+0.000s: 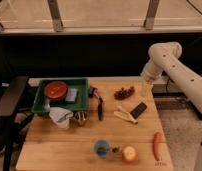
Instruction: Place grapes in table surface
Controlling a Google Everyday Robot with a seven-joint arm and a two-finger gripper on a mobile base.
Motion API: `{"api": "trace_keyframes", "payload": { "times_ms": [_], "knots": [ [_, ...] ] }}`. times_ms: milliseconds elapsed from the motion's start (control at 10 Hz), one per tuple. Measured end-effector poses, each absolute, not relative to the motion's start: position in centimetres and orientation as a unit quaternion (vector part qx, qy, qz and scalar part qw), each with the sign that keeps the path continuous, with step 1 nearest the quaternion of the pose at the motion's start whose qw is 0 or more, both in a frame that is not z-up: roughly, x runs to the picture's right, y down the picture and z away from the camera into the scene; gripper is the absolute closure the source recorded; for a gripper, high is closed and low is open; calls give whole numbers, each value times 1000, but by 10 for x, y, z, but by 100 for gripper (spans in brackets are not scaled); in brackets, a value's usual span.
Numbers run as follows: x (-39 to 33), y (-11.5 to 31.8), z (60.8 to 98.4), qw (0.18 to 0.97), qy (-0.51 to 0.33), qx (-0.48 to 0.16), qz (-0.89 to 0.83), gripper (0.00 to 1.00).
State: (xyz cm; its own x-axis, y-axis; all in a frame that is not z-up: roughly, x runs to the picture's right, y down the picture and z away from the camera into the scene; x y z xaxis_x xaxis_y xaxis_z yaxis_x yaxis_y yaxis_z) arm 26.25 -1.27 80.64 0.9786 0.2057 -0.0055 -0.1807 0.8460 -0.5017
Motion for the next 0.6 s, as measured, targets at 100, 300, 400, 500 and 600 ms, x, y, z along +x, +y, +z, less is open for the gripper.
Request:
{"api": "trace_keyframes", "payload": {
  "times_ms": [100,300,400,500,600],
  "knots": [
    [262,-13,806,960,-24,-259,101,20],
    [263,-13,806,960,-24,-259,101,20],
    [262,-14,806,961,-25,-258,99,20],
    [261,-17,807,962,-28,-257,87,20],
    [249,-18,811,963,-39,-259,58,20]
  ]
}}
